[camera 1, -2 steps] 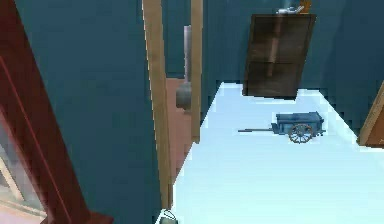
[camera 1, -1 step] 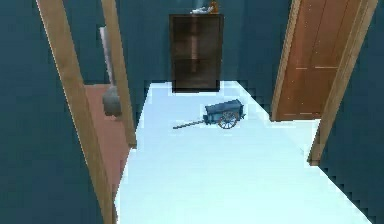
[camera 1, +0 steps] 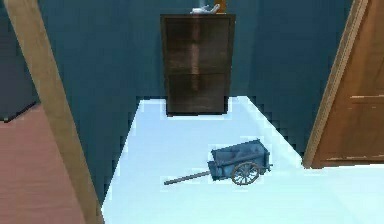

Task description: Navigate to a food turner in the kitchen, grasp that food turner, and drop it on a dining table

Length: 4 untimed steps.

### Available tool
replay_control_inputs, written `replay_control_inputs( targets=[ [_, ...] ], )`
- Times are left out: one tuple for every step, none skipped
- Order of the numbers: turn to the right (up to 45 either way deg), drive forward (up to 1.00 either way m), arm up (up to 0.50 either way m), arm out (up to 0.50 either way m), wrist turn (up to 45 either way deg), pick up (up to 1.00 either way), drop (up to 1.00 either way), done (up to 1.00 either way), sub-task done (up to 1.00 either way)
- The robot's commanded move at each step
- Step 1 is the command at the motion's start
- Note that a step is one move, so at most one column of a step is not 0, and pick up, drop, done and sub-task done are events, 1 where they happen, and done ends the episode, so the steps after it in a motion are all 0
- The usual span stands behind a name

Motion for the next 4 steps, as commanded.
replay_control_inputs(
  targets=[
    [3.0, 0.0, 0.0, 0.0, 0.0, 0.0, 0.0, 0.0, 0.0],
    [9.0, 0.0, 0.0, 0.0, 0.0, 0.0, 0.0, 0.0, 0.0],
    [0.0, 0.1, 0.0, 0.0, 0.0, 0.0, 0.0, 0.0, 0.0],
    [-6.0, 0.0, 0.0, 0.0, 0.0, 0.0, 0.0, 0.0, 0.0]
  ],
)
